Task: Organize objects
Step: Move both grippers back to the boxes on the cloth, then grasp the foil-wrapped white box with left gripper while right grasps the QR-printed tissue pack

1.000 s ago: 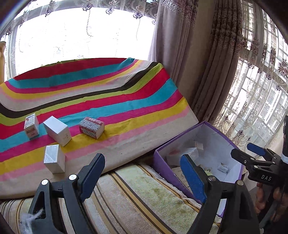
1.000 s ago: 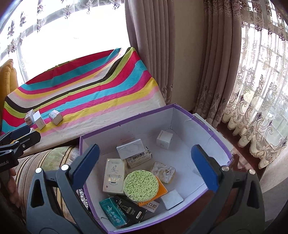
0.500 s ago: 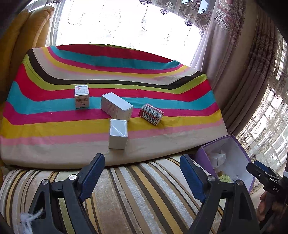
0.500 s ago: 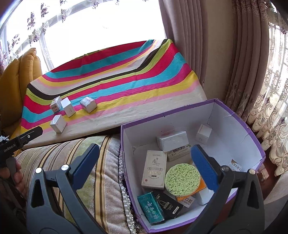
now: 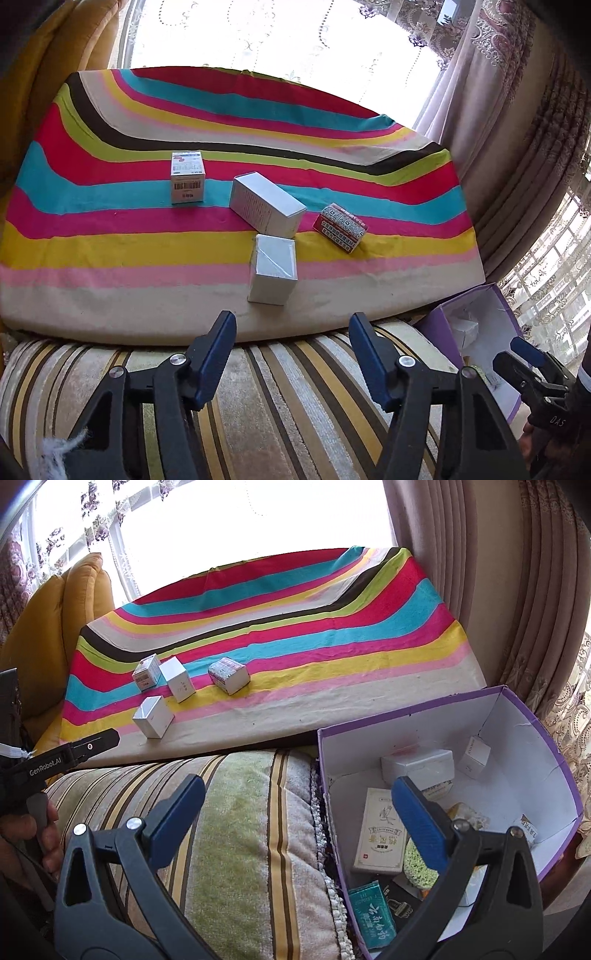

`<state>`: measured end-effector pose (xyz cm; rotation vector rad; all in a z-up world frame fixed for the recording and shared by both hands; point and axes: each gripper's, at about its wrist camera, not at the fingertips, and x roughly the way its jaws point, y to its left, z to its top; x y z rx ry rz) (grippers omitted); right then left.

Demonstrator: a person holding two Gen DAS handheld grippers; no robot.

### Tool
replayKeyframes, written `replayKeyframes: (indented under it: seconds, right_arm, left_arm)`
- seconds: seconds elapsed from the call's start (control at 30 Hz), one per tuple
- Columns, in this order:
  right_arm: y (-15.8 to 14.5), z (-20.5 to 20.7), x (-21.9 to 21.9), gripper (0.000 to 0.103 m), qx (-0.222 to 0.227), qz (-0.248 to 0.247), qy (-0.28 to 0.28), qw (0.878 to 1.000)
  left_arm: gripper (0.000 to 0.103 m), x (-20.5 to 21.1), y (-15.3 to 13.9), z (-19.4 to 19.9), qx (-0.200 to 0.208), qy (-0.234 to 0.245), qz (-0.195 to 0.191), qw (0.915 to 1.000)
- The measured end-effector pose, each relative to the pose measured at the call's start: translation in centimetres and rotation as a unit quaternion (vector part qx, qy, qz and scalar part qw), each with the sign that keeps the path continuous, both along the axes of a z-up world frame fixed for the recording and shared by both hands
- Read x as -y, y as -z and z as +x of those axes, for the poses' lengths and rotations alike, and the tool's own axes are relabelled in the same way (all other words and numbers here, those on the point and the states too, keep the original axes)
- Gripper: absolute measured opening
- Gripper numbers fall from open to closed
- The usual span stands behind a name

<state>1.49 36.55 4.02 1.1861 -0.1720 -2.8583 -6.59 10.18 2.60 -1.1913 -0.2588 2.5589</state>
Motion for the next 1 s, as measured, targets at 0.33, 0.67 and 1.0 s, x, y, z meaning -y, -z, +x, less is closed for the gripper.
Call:
replayKeyframes:
  seconds: [0.33, 0.67, 1.0]
  right_arm:
    - [0.5, -2.9, 1.8, 0.097, 0.016, 0.009, -0.019, 1.000]
    - [0.9, -7.2, 3.6, 0.096, 0.030, 0.024, -0.040, 0.998]
    - [1.6, -12.6, 5.4, 0.092, 0.039, 0.046, -0.070, 0.996]
  left_arm:
    - [0.060, -0.8, 2.0, -4.3, 0.042, -0.004, -0.017, 0.9990]
    - [0.041, -1.4, 3.7, -7.5, 0.078, 0.005, -0.023, 0.9966]
    - [0.035, 0.4, 4.0, -8.3, 0.070, -0.021, 0.012, 0.9973]
